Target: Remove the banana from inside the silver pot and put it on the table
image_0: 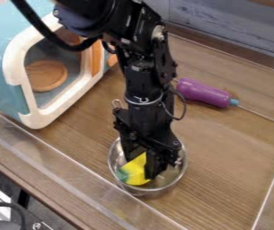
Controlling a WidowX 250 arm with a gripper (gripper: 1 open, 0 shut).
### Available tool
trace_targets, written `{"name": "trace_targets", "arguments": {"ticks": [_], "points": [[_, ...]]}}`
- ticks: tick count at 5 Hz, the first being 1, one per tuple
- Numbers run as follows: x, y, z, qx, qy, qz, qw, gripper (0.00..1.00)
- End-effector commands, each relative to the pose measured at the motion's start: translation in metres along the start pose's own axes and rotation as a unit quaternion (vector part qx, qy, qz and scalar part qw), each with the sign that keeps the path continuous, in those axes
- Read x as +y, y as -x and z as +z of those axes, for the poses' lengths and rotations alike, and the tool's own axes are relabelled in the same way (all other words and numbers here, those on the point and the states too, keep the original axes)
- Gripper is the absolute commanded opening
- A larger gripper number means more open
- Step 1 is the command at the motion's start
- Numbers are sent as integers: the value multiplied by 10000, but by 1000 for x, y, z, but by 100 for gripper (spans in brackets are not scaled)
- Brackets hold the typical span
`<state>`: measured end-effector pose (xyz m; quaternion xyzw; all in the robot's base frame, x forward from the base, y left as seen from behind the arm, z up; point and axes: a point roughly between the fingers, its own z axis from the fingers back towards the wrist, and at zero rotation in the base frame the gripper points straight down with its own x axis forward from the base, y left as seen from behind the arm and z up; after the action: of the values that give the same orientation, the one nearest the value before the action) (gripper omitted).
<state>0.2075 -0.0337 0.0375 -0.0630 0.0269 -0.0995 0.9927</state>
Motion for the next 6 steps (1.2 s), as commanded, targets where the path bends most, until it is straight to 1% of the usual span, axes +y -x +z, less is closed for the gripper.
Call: {"name": "trace_targets", "arguments": {"ticks": [1,3,4,5,6], "points": [[-2,-3,7,-171,-47,-61,9998,0],[-12,-13,34,-326,-30,165,9993,0],[-21,-25,57,-521,-22,252,9983,0],[-36,-45,69,-711,1,256,9971,0],[-52,-73,50,-875,3,311,9957,0]]}}
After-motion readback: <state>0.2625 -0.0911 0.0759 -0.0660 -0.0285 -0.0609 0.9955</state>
